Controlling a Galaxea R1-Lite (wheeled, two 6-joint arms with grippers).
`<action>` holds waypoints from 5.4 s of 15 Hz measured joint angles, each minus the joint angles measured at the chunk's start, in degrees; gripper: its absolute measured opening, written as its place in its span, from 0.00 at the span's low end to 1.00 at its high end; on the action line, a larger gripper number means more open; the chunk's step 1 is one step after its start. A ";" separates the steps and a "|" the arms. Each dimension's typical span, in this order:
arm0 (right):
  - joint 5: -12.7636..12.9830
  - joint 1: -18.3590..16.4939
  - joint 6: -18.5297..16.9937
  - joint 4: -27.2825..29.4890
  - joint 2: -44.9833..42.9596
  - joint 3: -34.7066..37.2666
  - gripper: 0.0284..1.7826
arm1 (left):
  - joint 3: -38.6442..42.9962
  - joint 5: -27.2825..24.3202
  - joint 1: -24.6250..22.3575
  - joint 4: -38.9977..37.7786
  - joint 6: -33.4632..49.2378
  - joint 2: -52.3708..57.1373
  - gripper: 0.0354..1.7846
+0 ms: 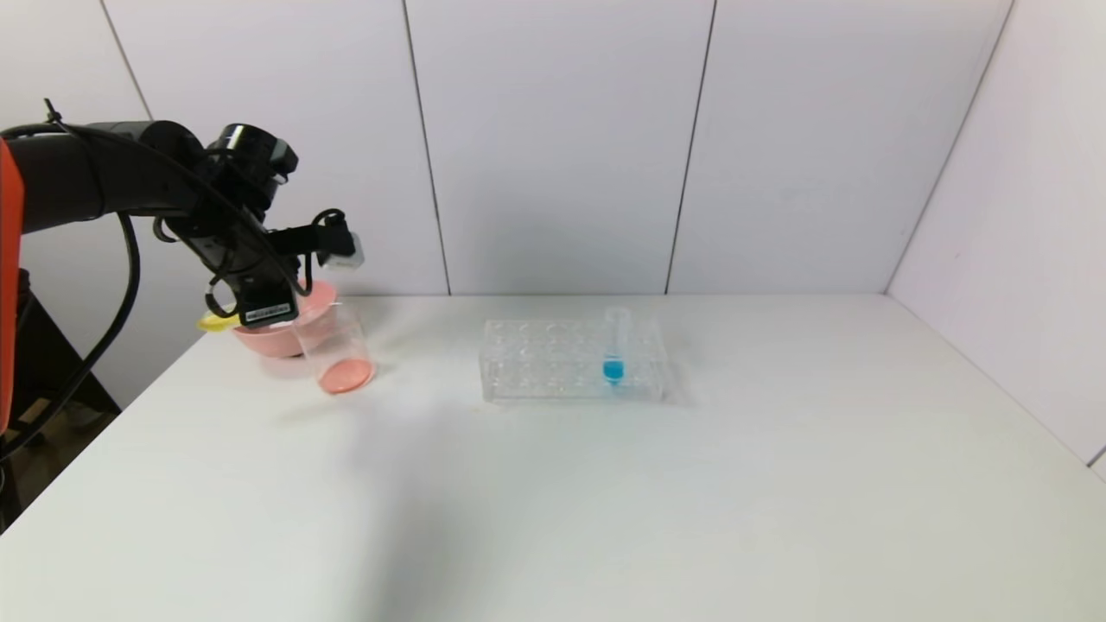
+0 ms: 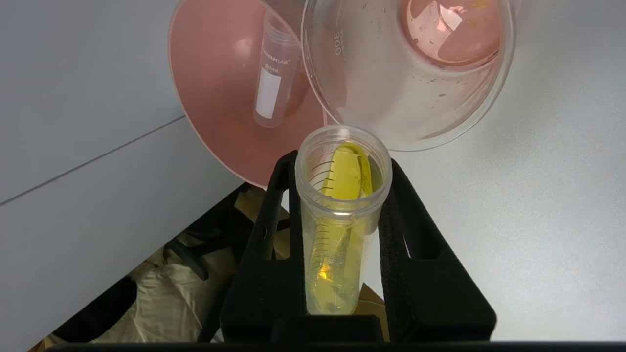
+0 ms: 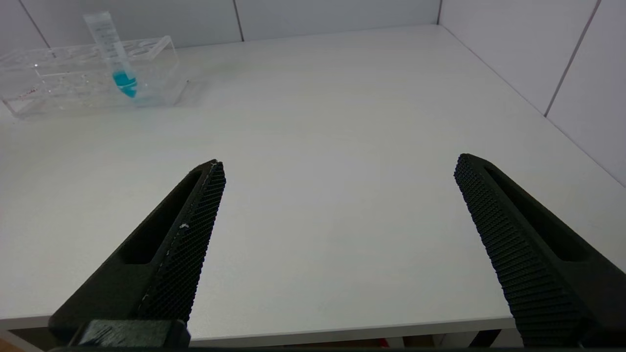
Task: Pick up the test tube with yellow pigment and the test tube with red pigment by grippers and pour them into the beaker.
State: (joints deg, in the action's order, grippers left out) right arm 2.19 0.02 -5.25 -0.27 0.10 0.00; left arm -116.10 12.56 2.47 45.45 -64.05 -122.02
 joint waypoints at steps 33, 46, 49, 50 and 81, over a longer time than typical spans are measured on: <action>0.00 0.00 0.02 0.02 0.00 0.00 0.96 | 1.24 18.44 6.60 2.01 5.79 -0.34 0.23; 0.00 -0.02 0.02 0.00 0.00 0.00 0.96 | 30.11 -4.18 -6.02 -34.62 62.90 21.93 0.23; 0.00 -0.02 0.02 -0.02 0.00 0.00 0.96 | 47.28 -2.34 -6.46 -59.31 64.68 24.14 0.23; 0.00 0.00 0.00 0.00 0.00 0.00 0.96 | 50.92 -1.51 -6.44 -68.32 65.45 23.53 0.23; 0.00 -0.02 0.00 0.02 0.00 0.00 0.96 | 61.42 -6.58 -4.82 -88.31 66.33 30.43 0.99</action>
State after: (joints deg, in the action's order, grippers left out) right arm 2.19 0.00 -5.25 -0.24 0.10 0.00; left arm -54.69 5.97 -2.34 -42.86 2.28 -91.59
